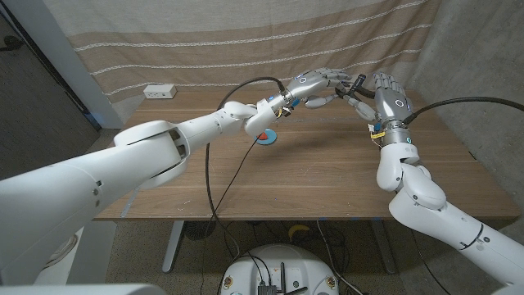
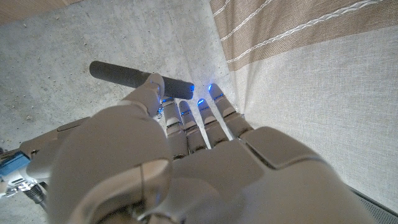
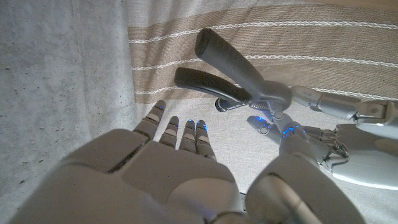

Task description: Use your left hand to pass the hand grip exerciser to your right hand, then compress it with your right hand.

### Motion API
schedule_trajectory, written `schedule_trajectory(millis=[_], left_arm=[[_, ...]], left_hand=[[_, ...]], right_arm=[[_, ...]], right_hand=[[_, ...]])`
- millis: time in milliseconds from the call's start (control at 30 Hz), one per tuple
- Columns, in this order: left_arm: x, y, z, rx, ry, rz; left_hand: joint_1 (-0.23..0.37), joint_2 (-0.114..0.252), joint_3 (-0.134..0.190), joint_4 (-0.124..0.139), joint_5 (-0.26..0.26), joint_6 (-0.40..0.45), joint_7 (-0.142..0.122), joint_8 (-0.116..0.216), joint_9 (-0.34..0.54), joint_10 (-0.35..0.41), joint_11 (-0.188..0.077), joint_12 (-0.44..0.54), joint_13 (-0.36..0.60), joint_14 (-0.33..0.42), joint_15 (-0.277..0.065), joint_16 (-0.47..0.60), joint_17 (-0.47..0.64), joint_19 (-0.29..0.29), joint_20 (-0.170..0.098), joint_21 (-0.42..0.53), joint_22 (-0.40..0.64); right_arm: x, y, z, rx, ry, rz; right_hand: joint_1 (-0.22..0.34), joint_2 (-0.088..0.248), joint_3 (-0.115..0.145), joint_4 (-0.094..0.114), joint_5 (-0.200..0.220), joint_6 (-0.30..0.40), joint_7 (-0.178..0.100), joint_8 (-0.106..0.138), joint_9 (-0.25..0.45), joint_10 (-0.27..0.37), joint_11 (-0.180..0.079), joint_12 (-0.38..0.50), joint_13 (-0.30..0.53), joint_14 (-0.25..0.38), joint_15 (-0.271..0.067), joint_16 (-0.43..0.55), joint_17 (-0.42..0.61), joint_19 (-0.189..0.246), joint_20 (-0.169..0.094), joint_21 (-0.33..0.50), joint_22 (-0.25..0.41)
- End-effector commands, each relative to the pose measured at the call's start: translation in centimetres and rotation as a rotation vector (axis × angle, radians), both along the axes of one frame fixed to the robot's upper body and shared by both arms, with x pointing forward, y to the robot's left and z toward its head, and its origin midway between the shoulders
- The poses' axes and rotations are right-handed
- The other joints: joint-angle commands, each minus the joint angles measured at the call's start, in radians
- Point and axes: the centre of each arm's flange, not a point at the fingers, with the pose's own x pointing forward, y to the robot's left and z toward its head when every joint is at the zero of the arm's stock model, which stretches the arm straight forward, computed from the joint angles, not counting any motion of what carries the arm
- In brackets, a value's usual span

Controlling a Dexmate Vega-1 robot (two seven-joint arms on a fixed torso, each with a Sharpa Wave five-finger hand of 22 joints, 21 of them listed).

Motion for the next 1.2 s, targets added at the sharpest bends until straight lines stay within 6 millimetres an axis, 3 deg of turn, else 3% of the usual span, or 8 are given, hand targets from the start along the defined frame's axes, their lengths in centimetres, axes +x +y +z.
schedule_trajectory(millis=[33, 633, 1000, 1200], left_arm=[[-0.2, -0.1, 0.2, 0.000, -0.021, -0.020], [-0.9, 0.1, -0.1, 0.000, -0.039, -0.049], [-1.3, 0.4, -0.4, -0.001, -0.049, -0.068], [-1.6, 0.4, -0.4, -0.003, -0.055, -0.077]], left_hand=[[-0.002, 0.009, 0.007, 0.000, 0.004, -0.004, -0.002, 0.265, 0.470, 0.004, -0.006, 0.002, 0.003, 0.009, -0.111, 0.008, 0.002, 0.002, -0.002, 0.005, 0.003], [-0.006, 0.010, 0.008, 0.000, 0.004, -0.004, -0.003, 0.271, 0.466, 0.007, -0.008, 0.003, 0.004, 0.010, -0.113, 0.008, 0.002, 0.003, -0.004, 0.009, 0.003], [-0.007, 0.009, 0.009, -0.001, 0.004, -0.004, -0.004, 0.273, 0.466, 0.009, -0.008, 0.003, 0.004, 0.013, -0.115, 0.009, 0.002, 0.004, -0.004, 0.010, 0.003], [-0.009, 0.010, 0.010, 0.000, 0.004, -0.004, -0.004, 0.275, 0.465, 0.009, -0.008, 0.003, 0.004, 0.015, -0.117, 0.010, 0.002, 0.004, -0.004, 0.011, 0.002]], right_arm=[[0.3, 0.6, 0.4, -0.028, 0.038, -0.074], [0.9, 1.0, 0.0, -0.073, 0.074, -0.152], [1.3, 0.6, 0.1, -0.055, 0.073, -0.155], [1.3, 0.7, 0.1, -0.064, 0.063, -0.187]], right_hand=[[-0.003, -0.008, -0.009, 0.001, 0.012, -0.002, 0.008, 0.009, 0.004, 0.001, 0.014, 0.008, 0.001, -0.008, 0.001, -0.002, 0.000, -0.006, 0.010, 0.004, 0.002], [0.017, -0.025, -0.017, -0.002, 0.028, 0.011, 0.004, 0.020, 0.005, 0.021, 0.012, 0.019, 0.003, 0.013, -0.008, 0.010, -0.002, 0.014, 0.011, 0.015, 0.001], [0.052, 0.000, -0.007, 0.003, 0.038, 0.045, -0.003, 0.036, 0.006, 0.060, 0.003, 0.034, 0.005, 0.060, -0.039, 0.032, -0.002, 0.057, -0.002, 0.030, 0.002], [0.069, 0.014, -0.004, 0.005, 0.037, 0.082, -0.015, 0.051, 0.009, 0.097, -0.018, 0.048, 0.009, 0.091, -0.056, 0.046, 0.000, 0.074, -0.006, 0.034, 0.003]])
